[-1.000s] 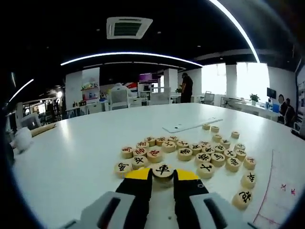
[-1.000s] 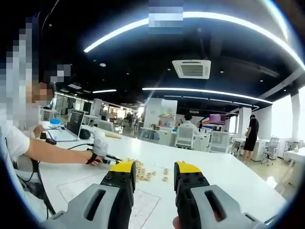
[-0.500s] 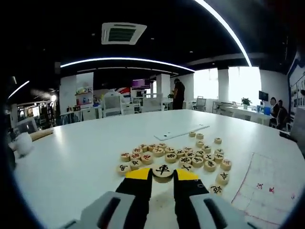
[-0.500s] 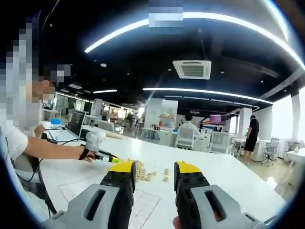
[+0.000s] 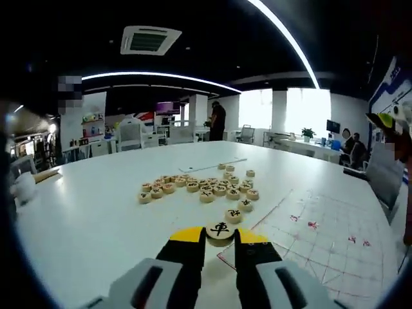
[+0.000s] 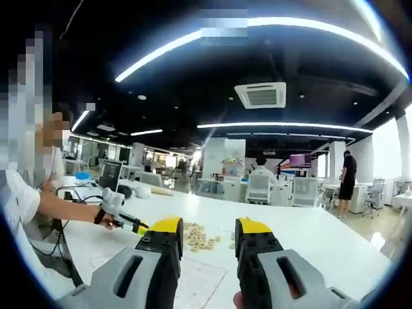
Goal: Pick up the chess pieces one by one and place each piece onto its starting position on the chessboard, setting the pieces on their correct points until all the chess pieces are arranged in the starting layout
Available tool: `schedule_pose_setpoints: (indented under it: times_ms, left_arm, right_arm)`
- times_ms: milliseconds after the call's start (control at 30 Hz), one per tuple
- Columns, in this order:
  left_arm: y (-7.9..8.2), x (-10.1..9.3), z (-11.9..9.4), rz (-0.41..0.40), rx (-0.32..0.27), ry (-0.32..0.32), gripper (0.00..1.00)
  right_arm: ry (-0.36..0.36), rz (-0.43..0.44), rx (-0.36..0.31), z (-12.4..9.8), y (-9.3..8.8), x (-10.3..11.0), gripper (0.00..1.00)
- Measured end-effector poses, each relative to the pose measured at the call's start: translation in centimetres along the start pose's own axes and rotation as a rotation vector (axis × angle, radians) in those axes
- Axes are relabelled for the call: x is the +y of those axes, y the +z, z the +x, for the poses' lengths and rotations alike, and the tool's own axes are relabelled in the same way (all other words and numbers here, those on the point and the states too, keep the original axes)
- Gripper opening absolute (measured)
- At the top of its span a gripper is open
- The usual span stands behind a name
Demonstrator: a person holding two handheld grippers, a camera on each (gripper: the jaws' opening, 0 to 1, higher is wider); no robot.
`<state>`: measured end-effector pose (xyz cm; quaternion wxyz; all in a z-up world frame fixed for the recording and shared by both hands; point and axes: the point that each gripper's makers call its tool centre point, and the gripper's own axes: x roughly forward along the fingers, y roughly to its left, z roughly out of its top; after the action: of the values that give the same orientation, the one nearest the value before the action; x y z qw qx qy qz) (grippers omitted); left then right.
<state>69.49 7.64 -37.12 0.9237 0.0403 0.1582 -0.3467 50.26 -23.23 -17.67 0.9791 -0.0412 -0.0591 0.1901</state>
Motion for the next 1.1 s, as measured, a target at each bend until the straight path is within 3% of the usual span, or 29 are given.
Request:
schedule_pose_setpoints:
  times_ms: [533, 633, 667, 800, 967, 1100]
  left_arm:
    - [-3.0, 0.3, 1.2, -0.014, 0.081, 0.002, 0.20]
    - [-2.8, -0.2, 1.1, -0.039, 0.068, -0.024, 0.37]
    - [-2.5, -0.4, 0.9, -0.040, 0.062, -0.031, 0.42]
    - [-0.6, -0.5, 0.0, -0.012, 0.039, -0.019, 0.39]
    - [4.5, -1.3, -1.4, 0.002, -0.030, -0.031, 0.39]
    - [7.1, -2.0, -1.6, 0.038, -0.045, -0.040, 0.39]
  right_arm:
    - [-0.037, -0.008, -0.019, -1.2, 0.9, -1.3, 0.33]
    - [-0.037, -0.008, -0.020, -1.3, 1.0, -1.3, 0.33]
    - [-0.037, -0.008, -0.021, -1.3, 1.0, -1.3, 0.33]
    - [-0.041, -0.007, -0.020, -1.4, 1.1, -1.5, 0.33]
    - [-0.035, -0.008, -0.011, -1.2, 0.9, -1.5, 0.33]
    - [-0.035, -0.006, -0.005, -1.1, 0.7, -1.6, 0.33]
